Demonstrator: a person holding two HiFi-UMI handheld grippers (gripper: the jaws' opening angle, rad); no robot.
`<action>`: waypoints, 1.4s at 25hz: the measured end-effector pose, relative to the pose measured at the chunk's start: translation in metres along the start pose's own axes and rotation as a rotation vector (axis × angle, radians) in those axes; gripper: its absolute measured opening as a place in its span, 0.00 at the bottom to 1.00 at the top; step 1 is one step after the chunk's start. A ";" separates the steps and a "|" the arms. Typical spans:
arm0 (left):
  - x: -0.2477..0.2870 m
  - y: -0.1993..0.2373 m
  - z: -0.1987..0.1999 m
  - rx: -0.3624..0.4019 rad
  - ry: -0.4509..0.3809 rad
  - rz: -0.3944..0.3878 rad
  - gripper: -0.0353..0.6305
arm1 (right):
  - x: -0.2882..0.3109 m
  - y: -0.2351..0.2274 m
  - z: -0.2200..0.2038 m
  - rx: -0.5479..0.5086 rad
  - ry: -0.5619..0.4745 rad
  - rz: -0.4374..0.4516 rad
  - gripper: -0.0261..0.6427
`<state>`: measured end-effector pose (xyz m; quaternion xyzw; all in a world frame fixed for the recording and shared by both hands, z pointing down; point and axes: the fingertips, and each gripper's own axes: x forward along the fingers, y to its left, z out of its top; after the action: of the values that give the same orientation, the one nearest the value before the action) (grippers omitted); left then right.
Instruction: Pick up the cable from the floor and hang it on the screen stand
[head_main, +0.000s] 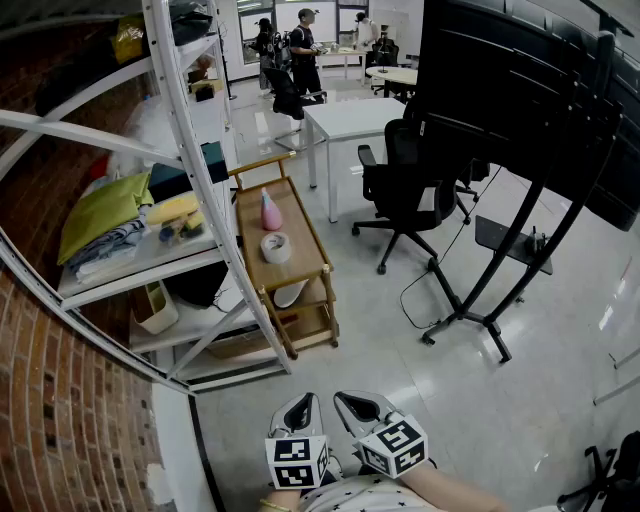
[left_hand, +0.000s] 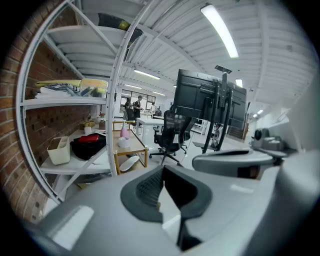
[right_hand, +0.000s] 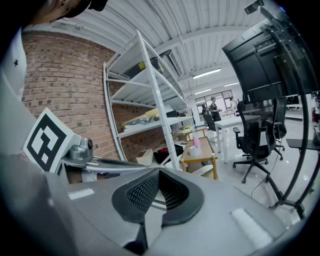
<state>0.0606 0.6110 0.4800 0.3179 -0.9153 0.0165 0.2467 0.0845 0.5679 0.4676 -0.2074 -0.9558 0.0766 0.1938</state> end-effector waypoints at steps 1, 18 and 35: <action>0.003 0.002 0.000 0.007 0.001 -0.005 0.06 | 0.003 -0.001 0.000 0.003 0.000 -0.006 0.04; 0.106 -0.039 0.014 0.043 0.076 -0.154 0.06 | 0.001 -0.104 -0.002 0.067 -0.003 -0.162 0.04; 0.349 -0.191 0.094 0.093 0.091 -0.202 0.06 | -0.027 -0.409 0.043 0.119 -0.002 -0.288 0.04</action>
<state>-0.1042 0.2411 0.5352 0.4187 -0.8646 0.0483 0.2734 -0.0607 0.1842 0.5118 -0.0564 -0.9696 0.1047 0.2139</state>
